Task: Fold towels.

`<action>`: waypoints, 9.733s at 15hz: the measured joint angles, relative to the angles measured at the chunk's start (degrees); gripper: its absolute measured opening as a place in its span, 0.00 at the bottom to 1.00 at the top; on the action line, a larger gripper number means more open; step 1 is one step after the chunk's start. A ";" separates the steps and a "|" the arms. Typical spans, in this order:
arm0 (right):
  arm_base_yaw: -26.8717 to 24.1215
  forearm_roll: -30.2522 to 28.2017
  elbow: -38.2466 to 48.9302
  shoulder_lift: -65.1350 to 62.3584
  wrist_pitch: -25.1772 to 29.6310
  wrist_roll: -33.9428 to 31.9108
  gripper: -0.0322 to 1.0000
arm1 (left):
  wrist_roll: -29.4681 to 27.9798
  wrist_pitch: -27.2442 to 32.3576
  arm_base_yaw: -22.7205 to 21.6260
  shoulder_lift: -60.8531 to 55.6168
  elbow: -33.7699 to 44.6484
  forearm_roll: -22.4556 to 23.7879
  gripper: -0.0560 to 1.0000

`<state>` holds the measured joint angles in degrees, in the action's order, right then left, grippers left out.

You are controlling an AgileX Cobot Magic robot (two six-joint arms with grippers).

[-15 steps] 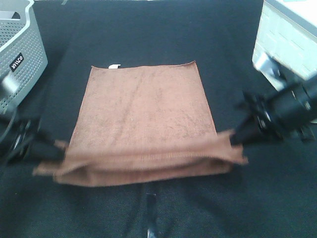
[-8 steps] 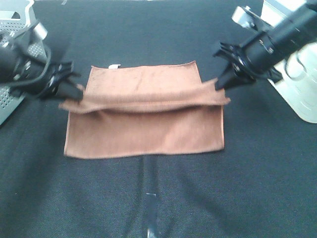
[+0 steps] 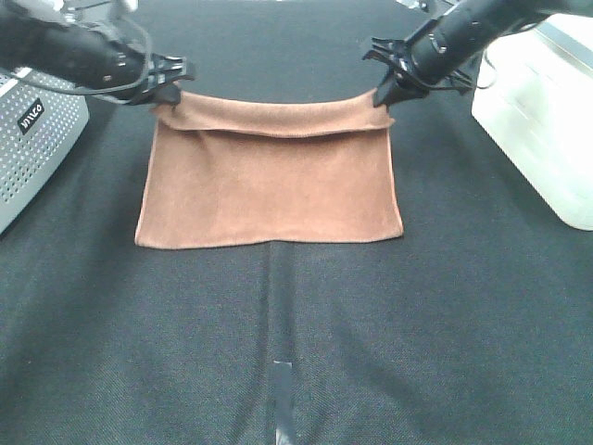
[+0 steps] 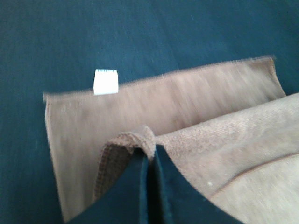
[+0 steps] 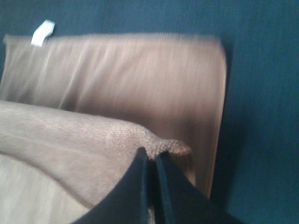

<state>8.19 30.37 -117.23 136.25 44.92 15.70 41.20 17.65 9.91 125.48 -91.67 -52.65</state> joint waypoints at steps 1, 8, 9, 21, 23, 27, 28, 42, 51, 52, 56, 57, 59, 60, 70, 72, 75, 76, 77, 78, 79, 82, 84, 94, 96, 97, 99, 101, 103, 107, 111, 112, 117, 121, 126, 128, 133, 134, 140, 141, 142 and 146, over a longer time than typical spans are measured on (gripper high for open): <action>0.00 -0.11 -3.95 3.04 0.00 -0.06 0.03 | 0.00 -0.40 0.00 3.04 -3.72 0.06 0.05; 0.00 -3.38 -14.55 14.32 -6.07 -0.06 0.03 | -0.06 -4.87 0.00 16.67 -18.56 1.43 0.09; 0.00 -3.38 -14.55 14.67 -6.65 -0.06 0.07 | -0.06 -5.39 0.00 17.65 -19.42 1.49 0.17; 0.00 -7.62 -14.90 7.62 16.33 -6.30 0.81 | -13.06 20.97 -1.43 11.75 -20.00 21.08 0.83; 0.00 -8.08 -14.90 7.56 21.26 -8.54 0.81 | -21.83 30.08 -4.30 11.23 -20.00 21.72 0.83; 0.00 -10.03 -11.00 5.79 24.18 -12.15 0.80 | -31.17 37.64 -4.64 8.77 -16.84 23.43 0.83; 0.00 -10.20 -8.08 4.24 24.18 -12.15 0.80 | -32.89 37.13 -4.64 7.39 -13.01 23.95 0.83; 0.00 -3.21 14.90 -0.92 13.46 -7.79 0.79 | -35.47 29.68 -1.60 7.85 -4.41 24.47 0.81; 0.00 0.00 14.90 2.29 13.18 -7.56 0.03 | -35.58 32.83 -1.55 9.97 -4.64 20.34 0.08; 0.00 -0.40 14.90 2.18 13.35 -7.73 0.03 | -35.58 34.03 -1.43 9.68 -4.64 21.83 0.08; 0.11 -3.38 18.16 -1.03 17.53 -9.17 0.03 | -35.75 42.11 -1.15 6.02 -4.18 31.11 0.08; 0.34 -3.32 22.00 -3.44 16.67 -9.17 0.03 | -35.81 42.86 -1.15 4.13 -2.86 31.91 0.08; 0.52 -3.09 33.40 -9.45 11.57 -9.11 0.03 | -35.81 42.51 -1.15 -0.29 4.81 31.91 0.08; 0.52 -2.81 37.82 -11.46 9.68 -9.00 0.03 | -35.81 41.48 -1.15 -1.38 8.42 31.80 0.08; 0.57 -3.55 27.04 -11.34 7.45 -6.42 0.03 | -41.20 36.15 -1.49 -2.86 0.34 32.66 0.08; 0.57 -4.70 18.45 -6.88 9.05 -7.28 0.03 | -42.86 36.27 -2.64 1.26 -6.30 32.95 0.08; 0.57 -6.19 4.47 1.89 10.77 -8.48 0.03 | -43.20 36.27 -3.50 8.82 -17.53 33.00 0.08; 0.57 -6.36 1.66 3.95 10.77 -8.77 0.03 | -43.26 35.87 -3.50 10.83 -19.71 33.00 0.08; 0.57 -6.36 0.23 5.56 10.71 -9.00 0.03 | -43.26 35.24 -3.50 12.26 -21.14 33.12 0.08; 0.57 -6.36 -0.23 6.65 10.20 -9.05 0.04 | -43.26 34.61 -3.50 13.18 -21.66 33.17 0.08; 0.57 -6.36 -0.23 7.28 10.20 -9.05 0.08 | -43.26 33.86 -3.50 13.75 -21.66 33.23 0.10; 0.52 -6.25 -0.29 7.51 10.37 -9.05 0.52 | -43.26 31.80 -3.55 13.98 -22.00 32.89 0.45; 0.40 -5.90 -1.03 7.51 12.03 -9.05 0.78 | -43.26 31.63 -3.61 13.98 -22.52 32.83 0.81; 0.34 -5.90 -1.26 7.05 13.12 -9.05 0.85 | -43.43 30.14 -2.01 17.13 -22.98 30.37 0.81; 0.34 -5.90 -1.26 7.05 13.06 -9.05 0.85 | -44.35 29.56 -1.83 17.70 -22.98 30.08 0.51; 0.34 -5.90 -1.26 7.05 13.06 -9.05 0.85 | -44.58 29.62 -1.83 17.88 -22.98 29.85 0.30; 0.34 -5.90 -1.26 7.05 13.06 -9.05 0.85 | -44.69 29.85 -1.60 17.82 -22.98 29.91 0.14; 0.34 -5.96 -1.26 7.05 13.29 -9.05 0.85 | -44.69 30.94 -1.72 17.19 -23.09 30.88 0.14; 0.34 -5.96 -1.26 7.05 14.27 -9.11 0.85 | -44.69 36.21 -3.09 14.55 -25.61 37.64 0.14; 0.34 -5.90 -1.26 6.99 16.96 -9.22 0.85 | -44.69 43.14 -4.18 10.77 -34.43 41.94 0.14; 0.34 -6.30 -1.26 3.72 18.05 -9.22 0.85 | -45.61 42.86 1.72 11.23 -36.04 32.95 0.14; 0.34 -7.33 -1.26 0.97 18.74 -9.80 0.85 | -48.41 40.45 4.58 12.49 -36.04 30.71 0.14; 0.34 -10.83 -1.26 -2.92 19.94 -12.03 0.85 | -61.25 31.17 10.26 17.13 -36.04 30.08 0.19; 0.34 -11.29 -1.26 -3.04 20.86 -12.03 0.85 | -64.00 26.59 13.01 19.19 -36.04 27.90 0.72; 0.29 -5.50 -1.26 -3.04 20.80 -10.60 0.85 | -59.53 26.99 10.66 16.67 -36.38 25.95 0.77; 0.92 6.13 -1.26 -3.04 18.68 -4.13 0.85 | -51.80 27.16 6.30 11.86 -36.38 26.93 0.77; 6.07 23.78 -1.26 -1.15 13.69 5.10 0.85 | -49.85 27.33 0.57 7.79 -36.55 27.44 0.77; 8.59 29.22 -1.26 1.38 13.18 8.37 0.85 | -49.79 27.50 -0.34 7.10 -36.55 28.02 0.77; 11.00 32.37 -1.26 7.79 12.61 11.52 0.85 | -49.79 28.76 -1.15 6.76 -36.55 30.31 0.77; 9.80 30.77 -1.26 7.79 12.61 10.26 0.85 | -49.79 28.88 -1.15 6.76 -36.55 30.37 0.77; 8.54 28.88 -1.26 7.79 12.78 8.71 0.85 | -49.79 28.93 -1.15 6.76 -36.55 30.42 0.77; 4.35 21.94 -1.26 7.79 16.44 7.05 0.85 | -49.73 29.22 -1.15 6.76 -36.55 30.42 0.77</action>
<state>12.55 52.31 -118.49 144.04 61.36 22.75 -8.54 46.87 8.77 132.24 -128.23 -22.23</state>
